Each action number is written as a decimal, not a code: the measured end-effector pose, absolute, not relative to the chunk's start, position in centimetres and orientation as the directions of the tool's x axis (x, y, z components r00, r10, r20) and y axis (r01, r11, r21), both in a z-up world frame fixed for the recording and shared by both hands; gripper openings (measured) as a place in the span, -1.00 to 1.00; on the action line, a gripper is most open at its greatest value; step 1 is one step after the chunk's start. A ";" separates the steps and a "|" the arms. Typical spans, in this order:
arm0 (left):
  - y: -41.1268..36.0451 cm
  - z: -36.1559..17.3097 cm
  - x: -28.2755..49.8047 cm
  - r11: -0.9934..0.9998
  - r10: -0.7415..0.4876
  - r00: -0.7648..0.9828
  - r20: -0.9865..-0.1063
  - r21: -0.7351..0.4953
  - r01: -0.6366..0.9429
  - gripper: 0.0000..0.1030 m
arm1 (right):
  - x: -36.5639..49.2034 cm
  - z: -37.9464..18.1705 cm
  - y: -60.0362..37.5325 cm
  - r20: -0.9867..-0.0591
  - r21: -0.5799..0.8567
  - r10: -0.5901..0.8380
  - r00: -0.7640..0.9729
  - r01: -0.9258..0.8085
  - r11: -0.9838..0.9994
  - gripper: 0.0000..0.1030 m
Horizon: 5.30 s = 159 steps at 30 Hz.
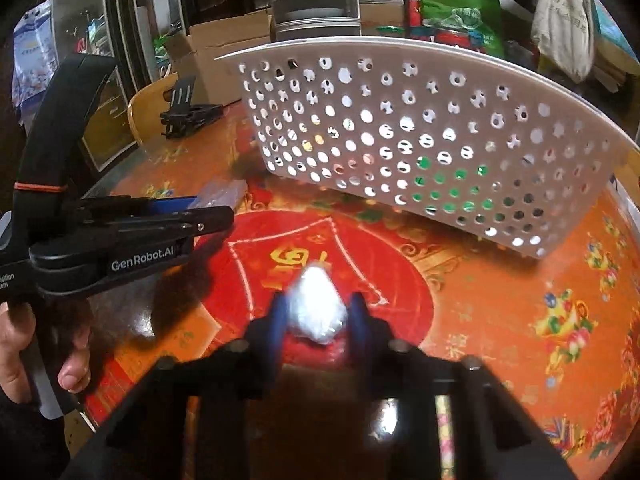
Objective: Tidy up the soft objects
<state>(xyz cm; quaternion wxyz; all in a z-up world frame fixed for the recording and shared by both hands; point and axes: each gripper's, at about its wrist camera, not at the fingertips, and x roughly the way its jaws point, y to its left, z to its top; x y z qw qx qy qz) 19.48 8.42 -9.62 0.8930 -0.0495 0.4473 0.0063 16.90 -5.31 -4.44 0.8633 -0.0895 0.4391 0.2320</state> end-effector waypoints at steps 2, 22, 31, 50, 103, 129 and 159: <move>7.9 -9.3 18.9 0.996 -0.040 0.611 -0.791 -0.083 -0.041 -0.41 | 16.8 -4.2 -5.9 -0.796 0.064 0.332 0.506 -0.476 0.877 -0.44; 1.8 -1.6 12.8 0.995 -0.103 0.729 -0.676 -0.083 0.064 -0.41 | 16.0 3.2 -16.2 -0.678 0.032 0.255 0.689 -0.320 0.947 -0.44; 2.3 1.9 12.1 0.994 -0.106 0.759 -0.642 -0.091 0.062 -0.42 | 16.0 6.9 -17.6 -0.628 0.006 0.242 0.740 -0.306 0.952 -0.44; 2.7 8.4 17.1 0.994 -0.108 0.785 -0.610 -0.075 0.079 -0.42 | 19.6 12.2 -16.2 -0.582 -0.031 0.230 0.780 -0.304 0.952 -0.44; 2.6 3.4 35.8 0.998 -0.055 0.605 -0.794 -0.050 0.025 0.61 | 35.1 5.6 -12.3 -0.797 -0.029 0.138 0.587 -0.265 0.964 0.76; 6.1 7.7 12.1 0.995 -0.059 0.794 -0.605 -0.096 0.001 1.00 | 15.1 11.1 -17.7 -0.609 -0.040 0.116 0.785 -0.177 0.983 0.93; -1.8 13.0 -0.7 0.997 -0.071 0.825 -0.560 -0.065 0.042 1.00 | 3.1 14.6 -18.1 -0.566 -0.003 0.138 0.813 -0.170 0.985 1.00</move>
